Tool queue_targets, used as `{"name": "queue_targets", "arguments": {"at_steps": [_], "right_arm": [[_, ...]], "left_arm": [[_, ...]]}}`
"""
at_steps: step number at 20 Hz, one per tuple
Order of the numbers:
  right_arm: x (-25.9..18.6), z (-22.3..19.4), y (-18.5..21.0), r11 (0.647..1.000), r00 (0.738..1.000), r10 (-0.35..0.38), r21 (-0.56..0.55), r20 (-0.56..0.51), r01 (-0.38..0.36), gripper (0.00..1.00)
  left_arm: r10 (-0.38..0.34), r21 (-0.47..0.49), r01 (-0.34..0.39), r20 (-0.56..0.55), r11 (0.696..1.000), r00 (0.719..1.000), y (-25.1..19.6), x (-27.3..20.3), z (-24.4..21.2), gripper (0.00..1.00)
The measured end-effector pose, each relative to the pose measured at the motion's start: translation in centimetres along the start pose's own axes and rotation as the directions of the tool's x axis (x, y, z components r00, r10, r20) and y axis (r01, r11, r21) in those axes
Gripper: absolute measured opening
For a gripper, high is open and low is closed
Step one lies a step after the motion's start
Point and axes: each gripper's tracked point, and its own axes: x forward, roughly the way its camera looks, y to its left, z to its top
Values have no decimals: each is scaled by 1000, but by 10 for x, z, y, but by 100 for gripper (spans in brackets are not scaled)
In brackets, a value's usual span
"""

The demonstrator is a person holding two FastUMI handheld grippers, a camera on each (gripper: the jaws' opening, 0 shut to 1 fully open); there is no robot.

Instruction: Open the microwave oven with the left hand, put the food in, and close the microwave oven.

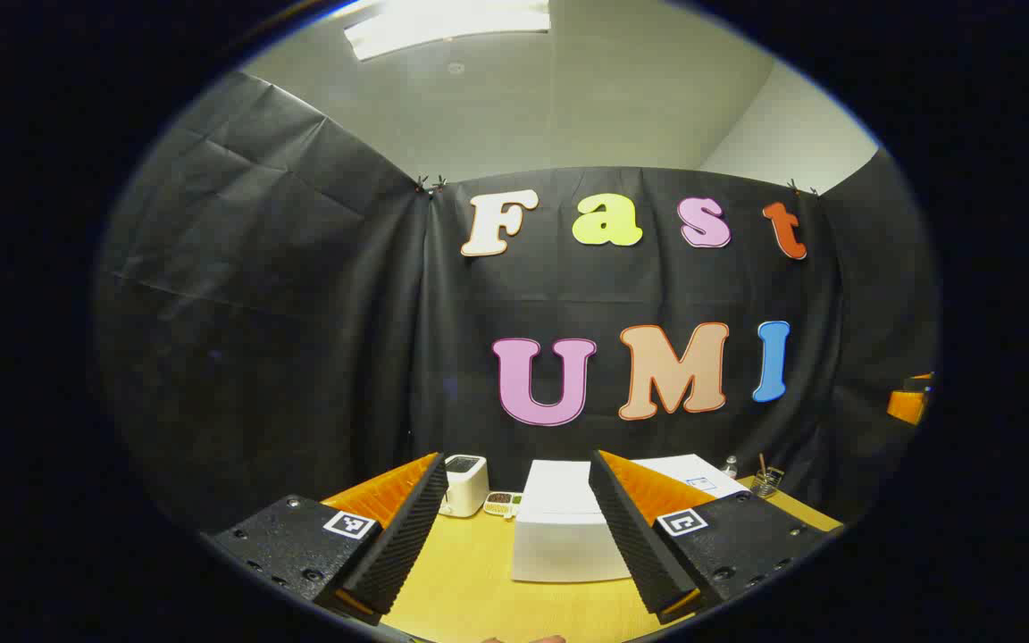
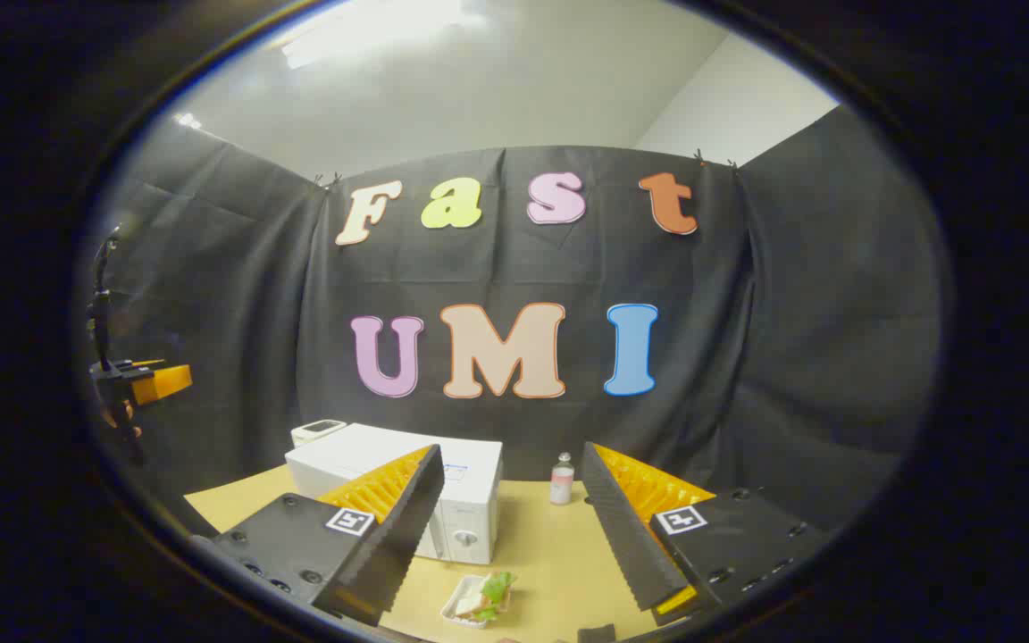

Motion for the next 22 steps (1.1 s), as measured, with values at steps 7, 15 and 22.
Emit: {"name": "queue_targets", "arguments": {"at_steps": [7,15,22], "right_arm": [[-11,-7,-29,997,998,-25,65,-58,29,96],[-8,-13,-47,991,997,-24,126,-74,33,92],[-9,-18,-43,992,997,-10,122,-82,20,92]], "left_arm": [[-13,8,13,-3,1000,1000,-6,-18,0,99],[7,10,-8,9,1000,1000,-2,-19,2,99],[-40,23,40,-1,999,999,-17,-19,-9,98]]}}
